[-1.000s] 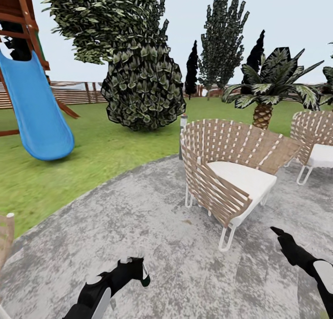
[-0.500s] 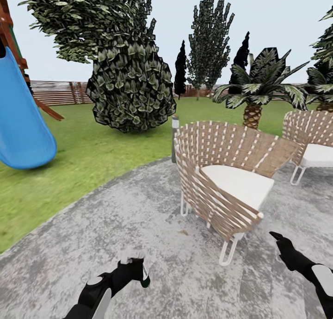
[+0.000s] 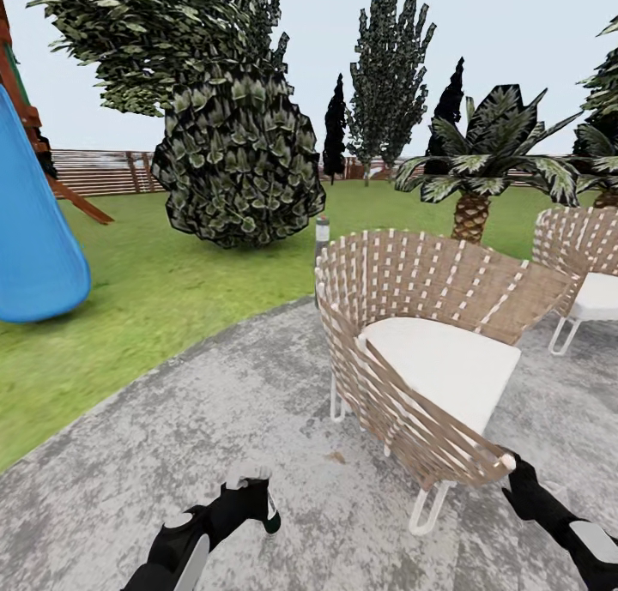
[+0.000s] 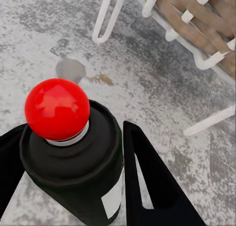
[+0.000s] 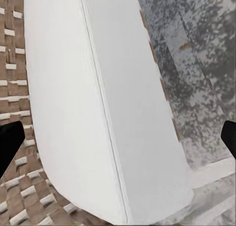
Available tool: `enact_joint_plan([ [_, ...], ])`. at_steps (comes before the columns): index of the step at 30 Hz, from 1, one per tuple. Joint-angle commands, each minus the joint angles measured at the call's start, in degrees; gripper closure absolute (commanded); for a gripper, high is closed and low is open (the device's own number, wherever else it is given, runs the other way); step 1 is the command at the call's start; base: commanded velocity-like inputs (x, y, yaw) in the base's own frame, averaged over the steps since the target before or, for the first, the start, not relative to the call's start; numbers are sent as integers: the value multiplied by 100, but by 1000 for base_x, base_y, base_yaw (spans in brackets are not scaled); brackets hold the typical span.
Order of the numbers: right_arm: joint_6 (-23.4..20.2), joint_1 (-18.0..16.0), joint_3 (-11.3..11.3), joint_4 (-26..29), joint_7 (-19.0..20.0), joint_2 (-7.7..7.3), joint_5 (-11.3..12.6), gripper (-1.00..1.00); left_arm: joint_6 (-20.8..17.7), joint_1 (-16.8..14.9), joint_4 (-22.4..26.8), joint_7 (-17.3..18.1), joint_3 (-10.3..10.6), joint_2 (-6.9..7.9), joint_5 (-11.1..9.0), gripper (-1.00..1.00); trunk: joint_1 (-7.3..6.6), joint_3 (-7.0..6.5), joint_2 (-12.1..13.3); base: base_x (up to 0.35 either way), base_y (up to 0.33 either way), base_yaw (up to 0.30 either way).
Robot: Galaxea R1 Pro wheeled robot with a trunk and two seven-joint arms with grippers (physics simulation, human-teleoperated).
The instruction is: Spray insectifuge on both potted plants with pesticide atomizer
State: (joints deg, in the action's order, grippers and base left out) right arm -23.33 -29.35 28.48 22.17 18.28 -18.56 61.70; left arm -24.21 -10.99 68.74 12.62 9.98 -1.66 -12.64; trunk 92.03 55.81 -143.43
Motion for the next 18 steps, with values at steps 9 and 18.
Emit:
enact_joint_plan([
  [9, -360, -148, 7, -764, -43, -56, 9, -100, 44, 0, -40, 0, -3, 26, -9, 100, 0, 0, 0, 314, -89, 0],
  [18, -1466, -277, -55, -786, -10, 2, -15, -100, 734, 0, -62, 24, 30, 52, -30, 100, 0, 0, 0, 38, -4, 0],
])
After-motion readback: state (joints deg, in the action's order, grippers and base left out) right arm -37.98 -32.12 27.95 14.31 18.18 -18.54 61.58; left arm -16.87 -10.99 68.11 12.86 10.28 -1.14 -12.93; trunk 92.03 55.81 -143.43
